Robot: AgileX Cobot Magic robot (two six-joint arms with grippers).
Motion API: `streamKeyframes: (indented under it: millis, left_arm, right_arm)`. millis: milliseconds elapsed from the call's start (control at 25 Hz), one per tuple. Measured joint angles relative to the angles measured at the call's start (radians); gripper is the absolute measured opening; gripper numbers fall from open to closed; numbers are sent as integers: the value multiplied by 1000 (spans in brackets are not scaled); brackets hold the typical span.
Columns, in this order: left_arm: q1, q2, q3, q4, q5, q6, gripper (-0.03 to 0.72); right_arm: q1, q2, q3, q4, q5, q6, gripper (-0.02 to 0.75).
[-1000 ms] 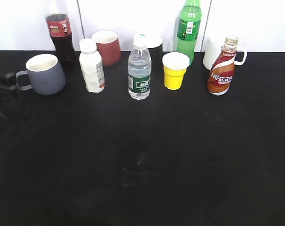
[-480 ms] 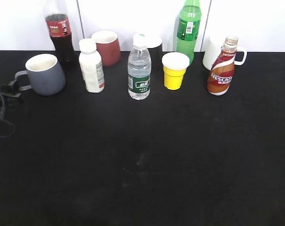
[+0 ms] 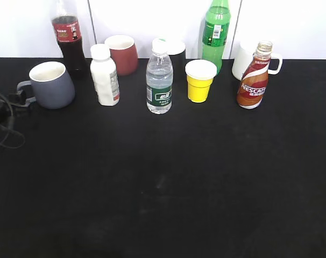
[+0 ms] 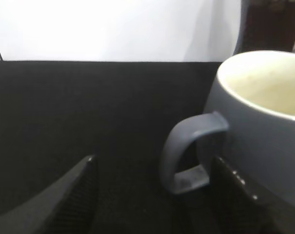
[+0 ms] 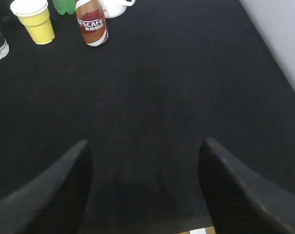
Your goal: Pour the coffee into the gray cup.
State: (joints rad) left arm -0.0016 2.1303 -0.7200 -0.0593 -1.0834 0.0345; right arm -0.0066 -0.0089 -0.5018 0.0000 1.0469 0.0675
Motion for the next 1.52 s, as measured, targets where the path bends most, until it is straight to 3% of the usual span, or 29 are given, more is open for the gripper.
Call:
streamKeyframes:
  millis: [600,760,920,1080,1280,1520]
  left_arm:
    - [8,102,-243,6,141,0,501]
    - [12,110,-295,89,191,0,362]
    - [13,111,-296,137,214,4,83]
    - [13,121,-295,149,205,5,51]
    - [12,37,-147,140,113,8,46]
    - [3,-190,175,144,-65,8,46]
  right_arm:
    - [0,0,0,0,0,0,514]
    - [0,0,0,0,0,0,514]
    - [0,0,0,0,0,0,514]
    - [0,0,0,0,0,0,514]
    - [0,0,0,0,0,0,514]
    - [0,0,0,0,0,0,514]
